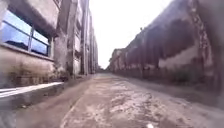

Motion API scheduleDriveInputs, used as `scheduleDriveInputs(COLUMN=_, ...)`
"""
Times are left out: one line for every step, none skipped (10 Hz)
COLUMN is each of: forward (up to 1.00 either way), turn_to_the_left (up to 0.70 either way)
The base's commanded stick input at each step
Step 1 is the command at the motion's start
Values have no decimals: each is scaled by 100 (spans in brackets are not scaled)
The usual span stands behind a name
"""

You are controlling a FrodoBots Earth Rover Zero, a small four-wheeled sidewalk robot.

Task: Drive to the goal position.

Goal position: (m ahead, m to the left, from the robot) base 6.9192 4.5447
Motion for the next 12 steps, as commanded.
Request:
scheduleDriveInputs(forward=70, turn_to_the_left=0)
scheduleDriveInputs(forward=70, turn_to_the_left=0)
scheduleDriveInputs(forward=70, turn_to_the_left=0)
scheduleDriveInputs(forward=70, turn_to_the_left=0)
scheduleDriveInputs(forward=70, turn_to_the_left=0)
scheduleDriveInputs(forward=70, turn_to_the_left=0)
scheduleDriveInputs(forward=70, turn_to_the_left=0)
scheduleDriveInputs(forward=70, turn_to_the_left=0)
scheduleDriveInputs(forward=70, turn_to_the_left=0)
scheduleDriveInputs(forward=70, turn_to_the_left=0)
scheduleDriveInputs(forward=70, turn_to_the_left=0)
scheduleDriveInputs(forward=70, turn_to_the_left=0)
